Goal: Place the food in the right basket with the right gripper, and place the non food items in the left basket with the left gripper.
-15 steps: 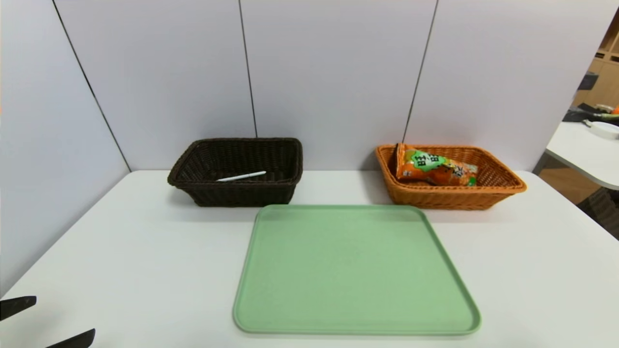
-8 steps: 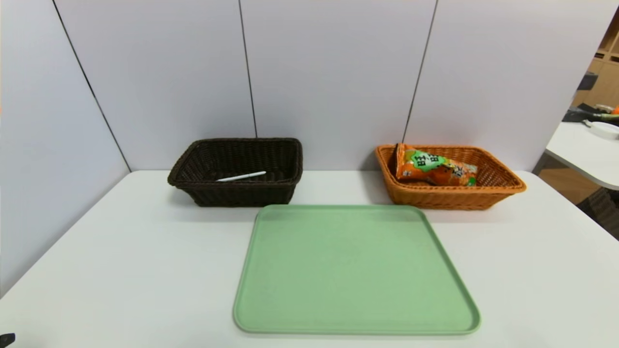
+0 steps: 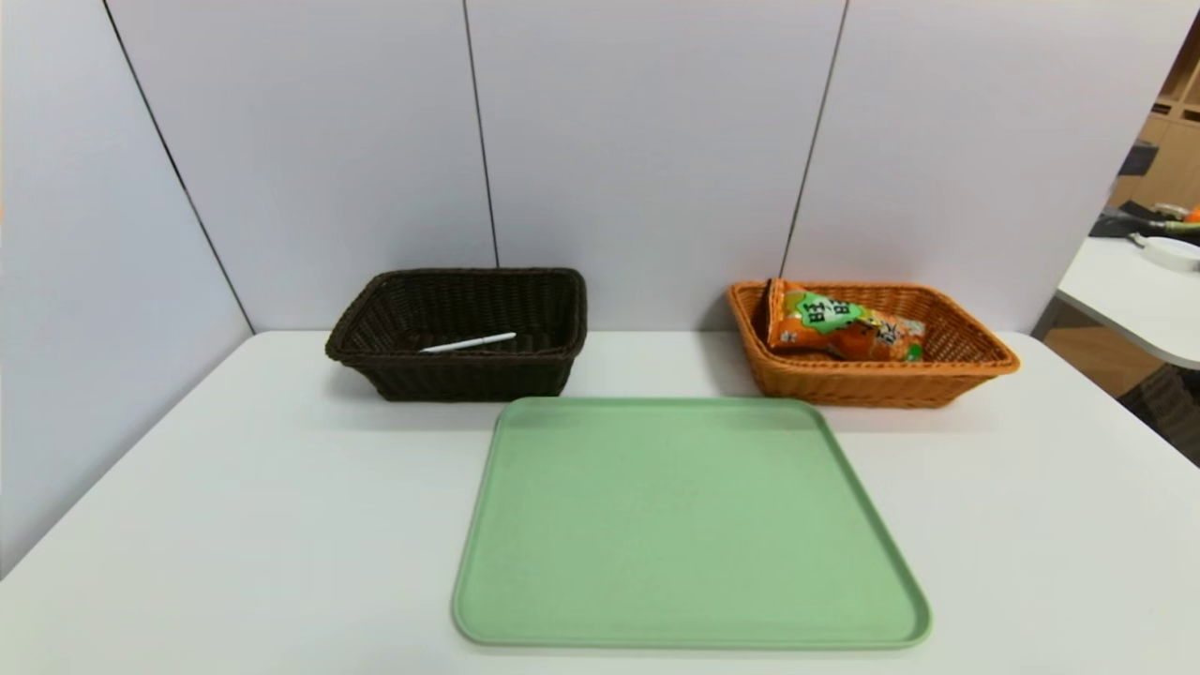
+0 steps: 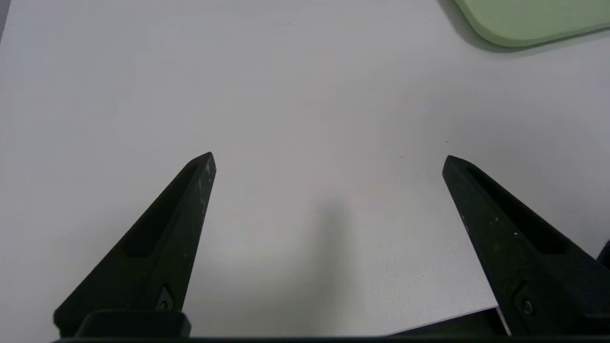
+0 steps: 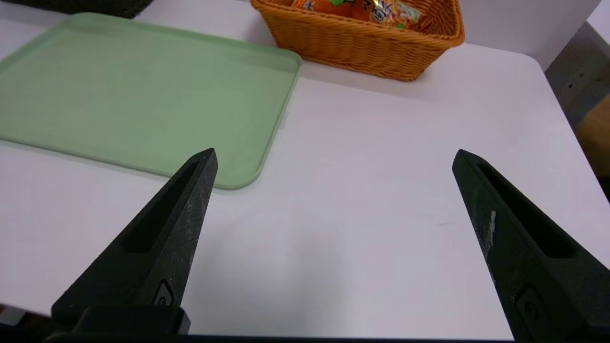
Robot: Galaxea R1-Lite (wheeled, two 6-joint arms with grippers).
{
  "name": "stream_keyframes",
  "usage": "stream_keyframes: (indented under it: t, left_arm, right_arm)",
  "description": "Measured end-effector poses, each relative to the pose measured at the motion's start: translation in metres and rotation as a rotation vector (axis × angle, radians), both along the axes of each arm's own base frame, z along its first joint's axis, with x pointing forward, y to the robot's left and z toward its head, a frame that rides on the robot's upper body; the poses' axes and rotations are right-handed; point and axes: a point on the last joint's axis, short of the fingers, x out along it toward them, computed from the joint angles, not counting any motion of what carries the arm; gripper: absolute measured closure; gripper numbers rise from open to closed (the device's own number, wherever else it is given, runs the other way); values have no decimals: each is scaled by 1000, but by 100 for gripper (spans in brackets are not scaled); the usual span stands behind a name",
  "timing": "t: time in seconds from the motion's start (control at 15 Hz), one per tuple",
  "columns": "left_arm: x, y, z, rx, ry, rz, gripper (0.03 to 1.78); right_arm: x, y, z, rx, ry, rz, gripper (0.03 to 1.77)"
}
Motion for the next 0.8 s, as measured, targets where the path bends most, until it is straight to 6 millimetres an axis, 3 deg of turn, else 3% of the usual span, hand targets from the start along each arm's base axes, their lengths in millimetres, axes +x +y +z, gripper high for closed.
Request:
stream_keyframes:
  t: [0.8]
  left_arm:
    - [-9, 3, -31, -24, -174, 167, 12]
  right_arm:
    - [-30, 0, -24, -5, -111, -31, 10]
